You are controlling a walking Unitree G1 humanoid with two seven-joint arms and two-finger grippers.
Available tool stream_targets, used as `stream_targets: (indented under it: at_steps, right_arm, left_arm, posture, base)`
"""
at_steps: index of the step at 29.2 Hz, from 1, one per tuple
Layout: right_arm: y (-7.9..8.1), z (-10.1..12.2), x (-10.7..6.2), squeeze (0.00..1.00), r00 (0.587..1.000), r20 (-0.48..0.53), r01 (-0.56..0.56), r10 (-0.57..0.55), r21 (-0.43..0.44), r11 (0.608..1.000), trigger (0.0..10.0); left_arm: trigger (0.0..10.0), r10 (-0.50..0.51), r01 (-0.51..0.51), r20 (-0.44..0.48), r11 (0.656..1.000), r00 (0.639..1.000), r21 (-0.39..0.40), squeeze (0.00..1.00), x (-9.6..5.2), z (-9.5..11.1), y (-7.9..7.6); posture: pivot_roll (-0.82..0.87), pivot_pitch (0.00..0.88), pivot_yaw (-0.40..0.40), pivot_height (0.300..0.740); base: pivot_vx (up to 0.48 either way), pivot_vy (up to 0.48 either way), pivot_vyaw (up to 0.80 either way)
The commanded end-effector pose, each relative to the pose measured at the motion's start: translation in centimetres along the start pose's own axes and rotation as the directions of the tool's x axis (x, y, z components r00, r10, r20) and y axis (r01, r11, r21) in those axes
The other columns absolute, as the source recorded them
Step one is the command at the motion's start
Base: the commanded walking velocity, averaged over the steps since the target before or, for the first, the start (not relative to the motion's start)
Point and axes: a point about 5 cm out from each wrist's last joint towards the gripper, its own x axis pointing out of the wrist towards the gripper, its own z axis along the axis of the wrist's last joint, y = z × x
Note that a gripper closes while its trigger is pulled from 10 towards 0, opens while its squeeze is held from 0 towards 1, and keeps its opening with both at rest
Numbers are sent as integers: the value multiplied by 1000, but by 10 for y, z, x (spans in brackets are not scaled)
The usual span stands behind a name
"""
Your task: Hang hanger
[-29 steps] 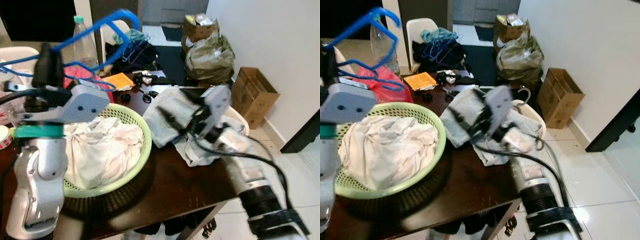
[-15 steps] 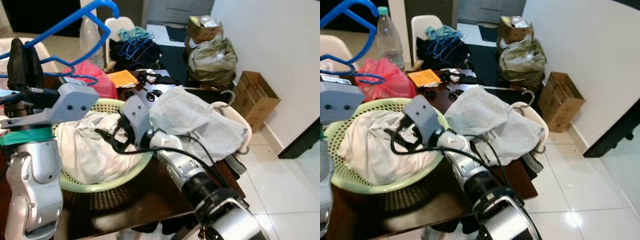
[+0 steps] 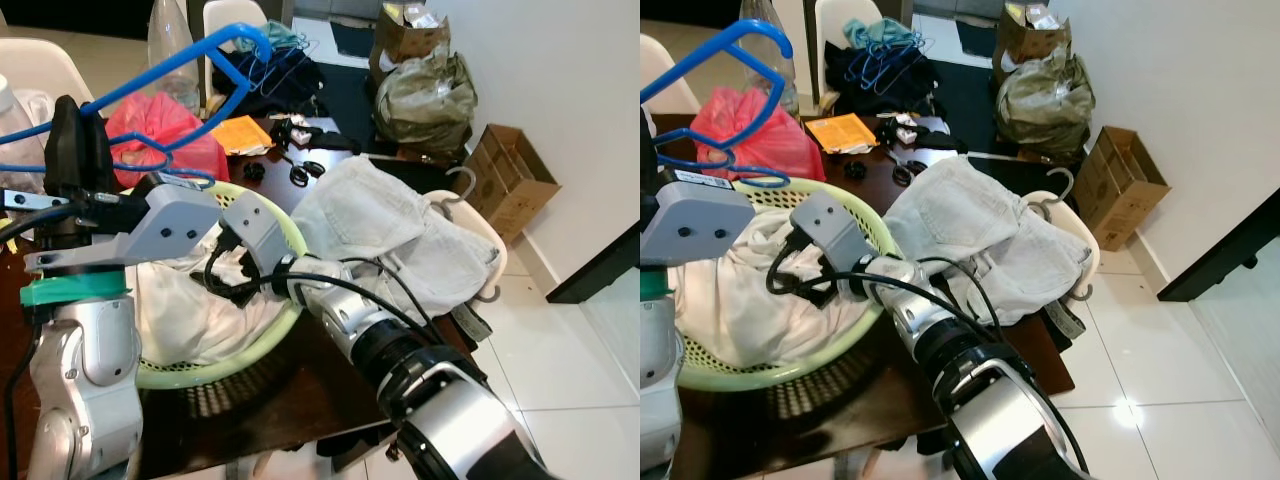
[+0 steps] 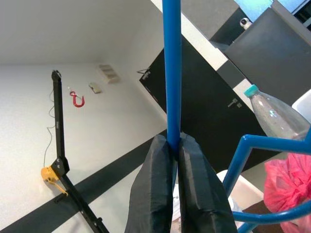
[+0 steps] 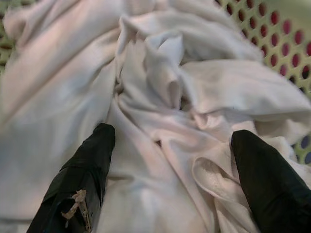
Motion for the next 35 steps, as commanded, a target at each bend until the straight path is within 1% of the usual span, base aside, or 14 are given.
stream_targets:
  at_steps: [1, 2, 3, 6, 7, 9, 10, 14, 19, 25, 29, 31, 34, 35]
  right_arm:
    - [32, 3, 18, 0, 994, 5, -107, 107, 56, 993, 10000]
    - [32, 3, 18, 0, 994, 5, -107, 107, 56, 993, 10000]
    - [34, 4, 18, 0, 991, 15, -131, 131, 106, 986, 10000]
    - [35, 3, 20, 0, 991, 11, -132, 132, 108, 985, 9843]
    - [37, 3, 21, 0, 992, 7, -130, 129, 98, 987, 3961]
    - [37, 3, 21, 0, 992, 7, -130, 129, 98, 987, 3961]
    - [37, 6, 22, 0, 993, 25, -117, 116, 83, 990, 0]
    - [36, 11, 23, 0, 994, 49, -103, 100, 62, 993, 0]
    - [34, 29, 22, 0, 982, 150, -118, 115, 15, 993, 0]
    - [34, 32, 21, 0, 976, 172, -134, 131, 1, 991, 0]
    - [38, 32, 21, 0, 969, 173, -167, 175, -57, 984, 0]
    - [38, 32, 21, 0, 969, 173, -167, 175, -57, 984, 0]
    - [44, 39, 21, 0, 944, 232, -233, 235, -37, 972, 0]
    - [44, 47, 21, 996, 931, 274, -245, 243, -27, 969, 10000]
  left_arm:
    - [10000, 3, -3, 11, 1000, 1000, -2, 0, -4, 5, 4]
    - [10000, 3, -3, 11, 1000, 1000, -2, 0, -4, 5, 4]
    - [10000, -1, 1, 10, 1000, 1000, 2, 0, -5, 5, 4]
    - [10000, -4, 4, 7, 1000, 1000, 5, 0, -6, 5, 5]
    - [10000, -4, 4, 6, 1000, 1000, 7, 0, -6, 5, 5]
    - [10000, -4, 4, 6, 1000, 1000, 7, 0, -6, 5, 5]
    - [10000, -4, 4, 5, 1000, 1000, 9, 0, -6, 5, 5]
    - [10000, -3, 3, 4, 1000, 1000, 10, 0, -6, 5, 5]
    - [10000, -6, 6, 4, 1000, 1000, 7, 0, -5, 7, 4]
    - [10000, -8, 8, 3, 1000, 1000, 6, 0, -5, 7, 4]
    - [10000, -9, 9, 1, 1000, 1000, 1, 0, -5, 8, 3]
    - [10000, -9, 9, 1, 1000, 1000, 1, 0, -5, 8, 3]
    - [10000, -5, 5, 2, 1000, 1000, -1, 0, -5, 9, 2]
    - [10000, -2, 2, 2, 1000, 1000, -2, 0, -4, 9, 3]
  posture:
    - [276, 255, -103, 740]
    - [276, 255, -103, 740]
    - [281, 260, -105, 740]
    - [284, 260, -107, 740]
    - [285, 260, -107, 740]
    - [285, 260, -107, 740]
    - [289, 254, -106, 740]
    - [288, 251, -105, 740]
    - [279, 242, -103, 740]
    - [277, 238, -104, 740]
    - [274, 228, -108, 740]
    - [274, 228, -108, 740]
    - [278, 224, -111, 740]
    - [274, 226, -111, 740]
  base:
    - [0, 0, 0]
    - [0, 0, 0]
    - [0, 0, 0]
    - [0, 0, 0]
    - [0, 0, 0]
    - [0, 0, 0]
    - [0, 0, 0]
    - [0, 0, 0]
    - [0, 0, 0]
    - [0, 0, 0]
    - [0, 0, 0]
    - [0, 0, 0]
    - [0, 0, 0]
    - [0, 0, 0]
